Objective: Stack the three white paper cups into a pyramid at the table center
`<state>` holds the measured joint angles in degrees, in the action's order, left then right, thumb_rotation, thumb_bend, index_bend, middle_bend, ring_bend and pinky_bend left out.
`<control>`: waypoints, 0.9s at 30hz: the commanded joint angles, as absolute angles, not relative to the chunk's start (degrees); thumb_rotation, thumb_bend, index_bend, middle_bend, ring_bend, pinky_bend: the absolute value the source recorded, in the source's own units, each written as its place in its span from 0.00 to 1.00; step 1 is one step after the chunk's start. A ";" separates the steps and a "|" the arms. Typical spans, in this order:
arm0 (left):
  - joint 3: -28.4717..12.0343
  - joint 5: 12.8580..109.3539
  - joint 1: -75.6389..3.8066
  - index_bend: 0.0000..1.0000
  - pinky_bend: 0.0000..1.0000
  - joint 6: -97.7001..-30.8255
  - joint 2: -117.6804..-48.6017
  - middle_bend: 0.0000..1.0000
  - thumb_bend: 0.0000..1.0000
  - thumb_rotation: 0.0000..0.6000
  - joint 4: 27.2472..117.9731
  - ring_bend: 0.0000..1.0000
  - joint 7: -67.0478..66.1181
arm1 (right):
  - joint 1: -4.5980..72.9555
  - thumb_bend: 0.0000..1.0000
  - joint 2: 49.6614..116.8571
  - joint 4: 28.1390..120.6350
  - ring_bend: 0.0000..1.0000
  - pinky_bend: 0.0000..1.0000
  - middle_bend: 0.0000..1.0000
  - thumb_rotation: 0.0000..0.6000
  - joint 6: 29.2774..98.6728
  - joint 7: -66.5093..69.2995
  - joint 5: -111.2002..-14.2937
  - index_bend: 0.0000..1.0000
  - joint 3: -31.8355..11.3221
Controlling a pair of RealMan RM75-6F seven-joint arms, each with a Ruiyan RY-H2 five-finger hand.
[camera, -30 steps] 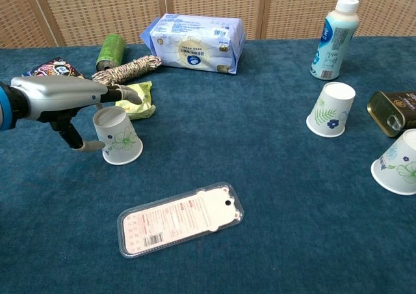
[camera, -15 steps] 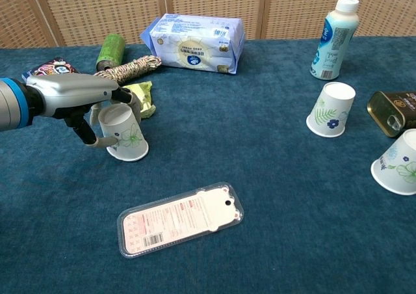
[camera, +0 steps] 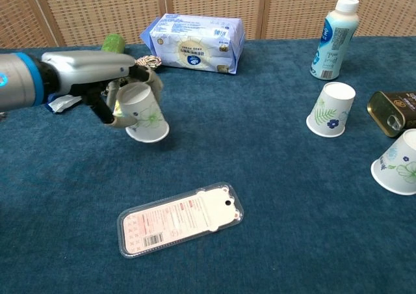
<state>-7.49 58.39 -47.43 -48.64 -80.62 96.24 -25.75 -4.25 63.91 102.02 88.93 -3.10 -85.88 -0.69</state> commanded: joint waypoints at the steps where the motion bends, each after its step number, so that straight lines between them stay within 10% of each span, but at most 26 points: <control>1: -8.87 56.99 -49.73 0.33 0.49 -47.47 -81.55 0.16 0.43 1.00 96.71 0.29 -26.94 | -4.45 0.40 63.65 102.31 0.00 0.00 0.00 1.00 89.44 -3.02 -86.46 0.00 -0.53; 27: -10.57 38.00 -67.13 0.30 0.37 -44.85 -97.32 0.11 0.43 1.00 85.07 0.16 -36.79 | -7.34 0.40 63.71 98.76 0.00 0.00 0.00 1.00 91.97 3.07 -87.00 0.00 0.72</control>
<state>-10.97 38.61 -66.61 -45.07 -96.78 85.72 -36.53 -7.22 63.67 98.92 91.96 2.87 -87.11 0.67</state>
